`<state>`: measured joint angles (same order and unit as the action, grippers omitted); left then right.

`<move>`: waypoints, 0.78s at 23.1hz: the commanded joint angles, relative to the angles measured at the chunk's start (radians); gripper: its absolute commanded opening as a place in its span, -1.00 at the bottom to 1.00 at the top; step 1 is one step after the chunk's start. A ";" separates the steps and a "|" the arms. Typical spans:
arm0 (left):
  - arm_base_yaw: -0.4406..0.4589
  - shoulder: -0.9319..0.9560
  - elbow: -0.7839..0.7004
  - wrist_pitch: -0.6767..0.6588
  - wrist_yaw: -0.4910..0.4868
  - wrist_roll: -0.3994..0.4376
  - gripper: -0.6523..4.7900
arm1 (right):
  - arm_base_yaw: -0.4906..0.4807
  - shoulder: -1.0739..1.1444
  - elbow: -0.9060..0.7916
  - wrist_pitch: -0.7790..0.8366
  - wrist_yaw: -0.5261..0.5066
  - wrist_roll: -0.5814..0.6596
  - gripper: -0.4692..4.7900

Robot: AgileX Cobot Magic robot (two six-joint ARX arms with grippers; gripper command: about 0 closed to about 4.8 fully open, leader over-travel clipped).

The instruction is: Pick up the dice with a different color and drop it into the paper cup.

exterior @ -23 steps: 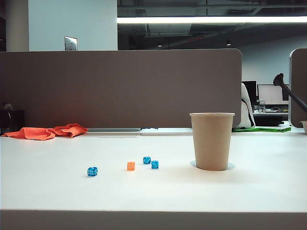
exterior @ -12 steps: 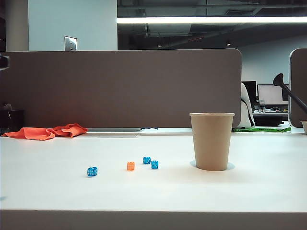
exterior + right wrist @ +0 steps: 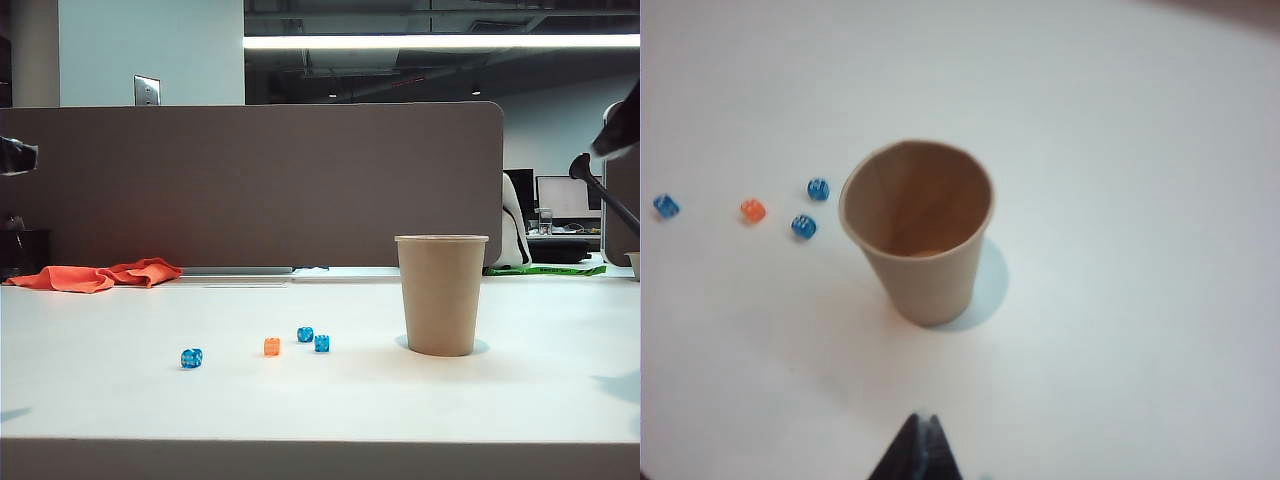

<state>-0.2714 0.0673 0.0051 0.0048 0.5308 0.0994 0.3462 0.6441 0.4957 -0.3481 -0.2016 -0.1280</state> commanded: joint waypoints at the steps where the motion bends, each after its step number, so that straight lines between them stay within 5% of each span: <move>1: 0.001 0.016 0.006 0.074 -0.011 0.027 -0.78 | 0.124 0.062 0.008 0.018 0.122 -0.003 -0.83; 10: 0.001 0.234 0.117 0.039 -0.086 0.019 -0.78 | 0.177 0.119 0.008 0.101 0.137 0.020 -0.83; 18: -0.010 0.733 0.440 -0.021 -0.055 0.021 -0.78 | 0.177 0.119 0.008 0.122 0.149 0.024 -0.83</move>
<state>-0.2813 0.7654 0.4129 0.0010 0.4675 0.1192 0.5228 0.7643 0.4969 -0.2470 -0.0608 -0.1093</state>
